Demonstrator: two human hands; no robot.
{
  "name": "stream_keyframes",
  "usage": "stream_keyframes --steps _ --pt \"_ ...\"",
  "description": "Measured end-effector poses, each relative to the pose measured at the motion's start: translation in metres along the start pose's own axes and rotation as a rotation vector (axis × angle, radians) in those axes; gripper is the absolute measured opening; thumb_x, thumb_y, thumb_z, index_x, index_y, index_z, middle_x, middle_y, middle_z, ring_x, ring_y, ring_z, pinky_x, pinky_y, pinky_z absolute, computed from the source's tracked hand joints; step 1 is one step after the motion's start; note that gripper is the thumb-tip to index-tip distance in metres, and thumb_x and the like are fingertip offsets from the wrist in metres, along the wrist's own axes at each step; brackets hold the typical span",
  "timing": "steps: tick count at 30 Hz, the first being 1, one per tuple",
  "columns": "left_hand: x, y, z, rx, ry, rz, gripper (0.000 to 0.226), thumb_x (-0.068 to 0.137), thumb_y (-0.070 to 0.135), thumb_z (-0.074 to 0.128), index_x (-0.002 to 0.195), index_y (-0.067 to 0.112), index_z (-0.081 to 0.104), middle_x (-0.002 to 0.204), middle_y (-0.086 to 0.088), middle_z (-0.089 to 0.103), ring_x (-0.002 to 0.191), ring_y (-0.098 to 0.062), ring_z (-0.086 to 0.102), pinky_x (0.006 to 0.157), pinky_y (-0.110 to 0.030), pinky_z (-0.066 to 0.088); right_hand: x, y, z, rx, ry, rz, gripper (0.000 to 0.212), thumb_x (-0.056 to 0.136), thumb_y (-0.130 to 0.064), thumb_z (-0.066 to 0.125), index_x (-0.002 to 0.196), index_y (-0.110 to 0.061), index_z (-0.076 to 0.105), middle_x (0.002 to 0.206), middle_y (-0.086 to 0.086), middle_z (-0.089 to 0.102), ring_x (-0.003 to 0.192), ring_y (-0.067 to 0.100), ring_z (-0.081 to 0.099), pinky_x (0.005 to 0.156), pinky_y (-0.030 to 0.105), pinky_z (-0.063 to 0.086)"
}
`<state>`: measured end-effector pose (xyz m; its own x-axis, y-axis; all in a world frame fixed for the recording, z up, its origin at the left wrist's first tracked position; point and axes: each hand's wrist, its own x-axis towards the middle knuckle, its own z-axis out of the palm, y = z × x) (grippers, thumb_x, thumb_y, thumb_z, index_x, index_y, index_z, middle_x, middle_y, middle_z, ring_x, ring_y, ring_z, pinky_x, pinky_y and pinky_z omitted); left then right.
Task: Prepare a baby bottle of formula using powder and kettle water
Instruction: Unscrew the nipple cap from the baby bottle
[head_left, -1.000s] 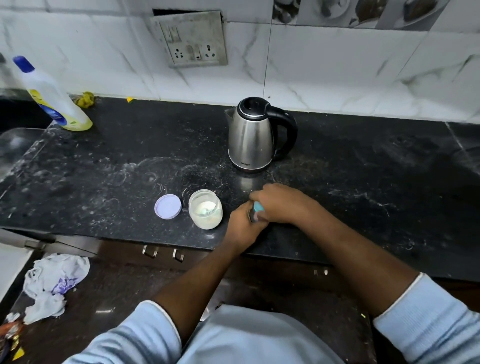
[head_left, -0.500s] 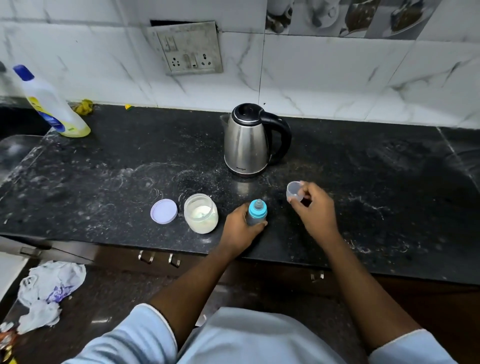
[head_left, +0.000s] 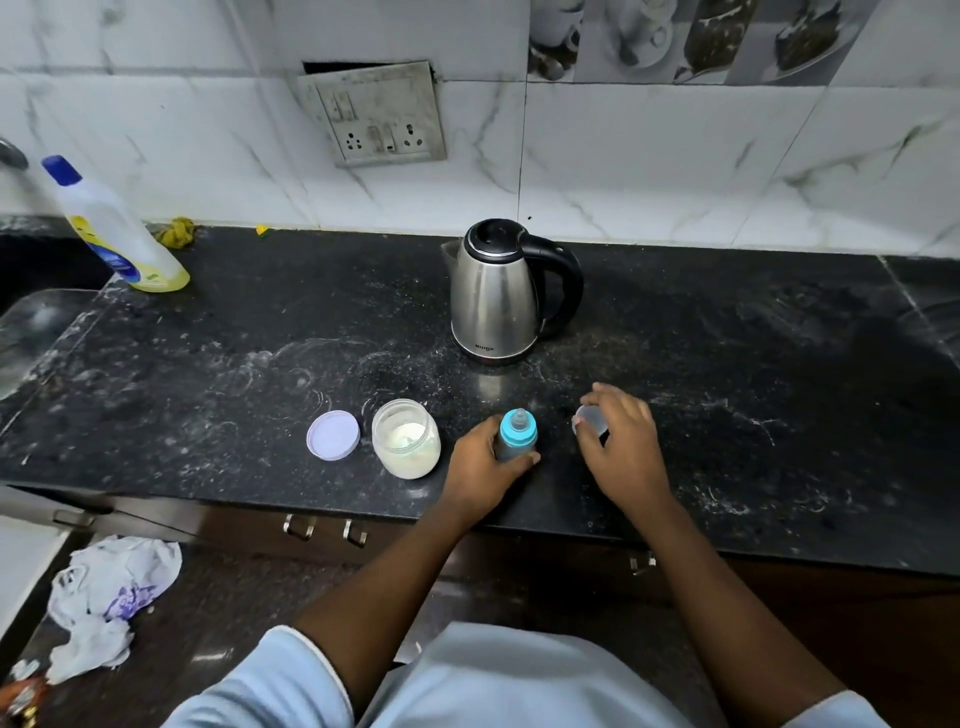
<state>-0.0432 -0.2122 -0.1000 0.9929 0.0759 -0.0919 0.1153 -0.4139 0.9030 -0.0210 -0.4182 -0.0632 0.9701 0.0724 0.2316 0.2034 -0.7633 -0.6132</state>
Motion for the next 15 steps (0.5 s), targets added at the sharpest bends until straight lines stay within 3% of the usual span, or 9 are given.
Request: stream_keyframes --steps 2,5,7,9,12,15 --pt "-0.003 0.013 -0.006 -0.103 0.009 -0.047 0.042 0.077 0.030 0.094 0.112 0.022 0.072 0.099 0.011 0.078 0.090 0.005 0.072 0.080 -0.017 0.055 -0.003 -0.010 -0.004 0.176 -0.058 0.042 0.030 0.096 -0.022 0.073 0.125 -0.021 0.066 0.135 -0.004 0.064 0.125 0.020 0.057 0.103 0.035 0.046" --pt "-0.007 0.040 -0.017 -0.287 -0.023 -0.068 0.046 0.074 0.049 0.090 0.106 0.019 0.076 0.096 0.002 0.081 0.086 -0.007 0.073 0.082 -0.033 0.060 -0.009 -0.039 -0.018 0.731 -0.409 0.301 0.047 0.096 -0.021 0.073 0.138 -0.030 0.054 0.136 -0.008 0.065 0.118 0.008 0.066 0.093 0.024 0.053" --pt "-0.012 0.060 -0.026 -0.365 -0.039 -0.054 0.048 0.075 0.057 0.082 0.101 0.018 0.077 0.094 -0.002 0.080 0.086 -0.010 0.071 0.083 -0.040 0.059 -0.014 -0.053 -0.021 0.960 -0.539 0.352 0.048 0.097 -0.012 0.070 0.141 -0.021 0.053 0.126 0.002 0.073 0.108 0.013 0.072 0.084 0.029 0.059" --pt "-0.016 0.077 -0.035 -0.379 -0.023 -0.026 0.046 0.078 0.064 0.077 0.097 0.022 0.074 0.090 0.002 0.076 0.083 -0.007 0.068 0.077 -0.034 0.055 -0.017 -0.066 -0.022 1.174 -0.553 0.371 0.048 0.095 -0.010 0.072 0.140 -0.010 0.055 0.117 0.012 0.075 0.096 0.023 0.072 0.075 0.036 0.060" --pt "-0.018 0.101 -0.049 -0.525 -0.082 -0.036 0.061 0.075 0.069 0.079 0.118 0.026 0.068 0.109 -0.005 0.070 0.084 -0.008 0.067 0.075 -0.028 0.054 -0.021 -0.081 -0.020 1.506 -0.660 0.509 0.054 0.081 -0.027 0.071 0.124 0.005 0.061 0.097 0.026 0.066 0.073 0.031 0.067 0.061 0.040 0.055" --pt "-0.017 0.121 -0.059 -0.791 -0.301 -0.027 0.069 0.084 0.040 0.077 0.146 0.021 0.053 0.134 -0.009 0.071 0.077 -0.013 0.064 0.059 -0.025 0.048 -0.026 -0.089 -0.017 1.776 -1.000 0.622 0.057 0.083 -0.042 0.047 0.112 0.002 0.069 0.083 0.021 0.063 0.059 0.030 0.066 0.047 0.032 0.055"
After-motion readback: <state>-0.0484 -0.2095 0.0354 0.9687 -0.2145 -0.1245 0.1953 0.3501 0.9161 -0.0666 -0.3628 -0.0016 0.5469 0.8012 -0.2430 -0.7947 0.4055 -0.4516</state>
